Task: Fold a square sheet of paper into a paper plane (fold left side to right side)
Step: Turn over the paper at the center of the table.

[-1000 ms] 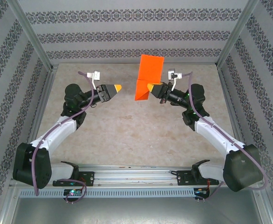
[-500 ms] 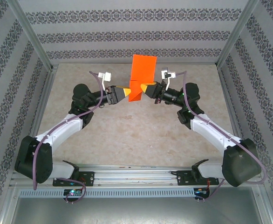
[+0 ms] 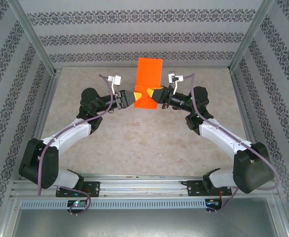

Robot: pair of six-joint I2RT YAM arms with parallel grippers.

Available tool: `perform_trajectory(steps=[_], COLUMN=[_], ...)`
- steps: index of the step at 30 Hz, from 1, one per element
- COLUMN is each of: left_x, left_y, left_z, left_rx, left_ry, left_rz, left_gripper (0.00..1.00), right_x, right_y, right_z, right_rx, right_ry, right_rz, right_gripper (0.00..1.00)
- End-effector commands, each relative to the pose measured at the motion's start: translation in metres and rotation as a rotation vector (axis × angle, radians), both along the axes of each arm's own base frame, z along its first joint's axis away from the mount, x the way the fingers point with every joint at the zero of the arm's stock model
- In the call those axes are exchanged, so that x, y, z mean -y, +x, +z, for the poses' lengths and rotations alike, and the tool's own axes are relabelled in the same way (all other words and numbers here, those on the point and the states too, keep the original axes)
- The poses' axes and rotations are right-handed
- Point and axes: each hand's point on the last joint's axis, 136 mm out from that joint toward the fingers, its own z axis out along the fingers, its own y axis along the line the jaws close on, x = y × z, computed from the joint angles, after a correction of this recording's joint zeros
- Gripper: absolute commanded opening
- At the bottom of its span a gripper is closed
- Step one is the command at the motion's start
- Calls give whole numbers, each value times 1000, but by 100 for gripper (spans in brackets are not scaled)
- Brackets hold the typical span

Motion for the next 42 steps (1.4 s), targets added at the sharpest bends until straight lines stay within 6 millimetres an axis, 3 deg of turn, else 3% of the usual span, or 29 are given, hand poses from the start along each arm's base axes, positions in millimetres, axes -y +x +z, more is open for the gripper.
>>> perform_trajectory(steps=[1,5,14,23,26,31,38,40,42], left_x=[1,1,-1,-4,-10,-27,-41,-42,-45], left_y=[-5,-3,-3,-2,-5,-15,-35,-41,-46], left_z=[25,24,24,8,-1,-16,-33,-42,-50], left_rx=[96,90,96,89,90,113,155,167,168], left_ry=[-40,-35,-17,115,213,460,824,935,1054], left_rz=[-3,9,28,79,118,206,284,287,303], left_gripper=[34,29,6,0,0,0,0,0,0], right_x=[-2,1,12,44,58,82,106,112,117], right_y=[-8,-6,-6,1,6,14,17,16,13], right_z=[19,16,12,-11,-27,-61,-96,-100,-105], right_rx=[71,61,52,-12,-59,-155,-221,-212,-207], right_ry=[31,31,24,-26,-62,-143,-235,-249,-268], right_rz=[22,7,-29,-164,-239,-362,-495,-527,-554], right_gripper=[9,17,32,41,42,54,82,97,98])
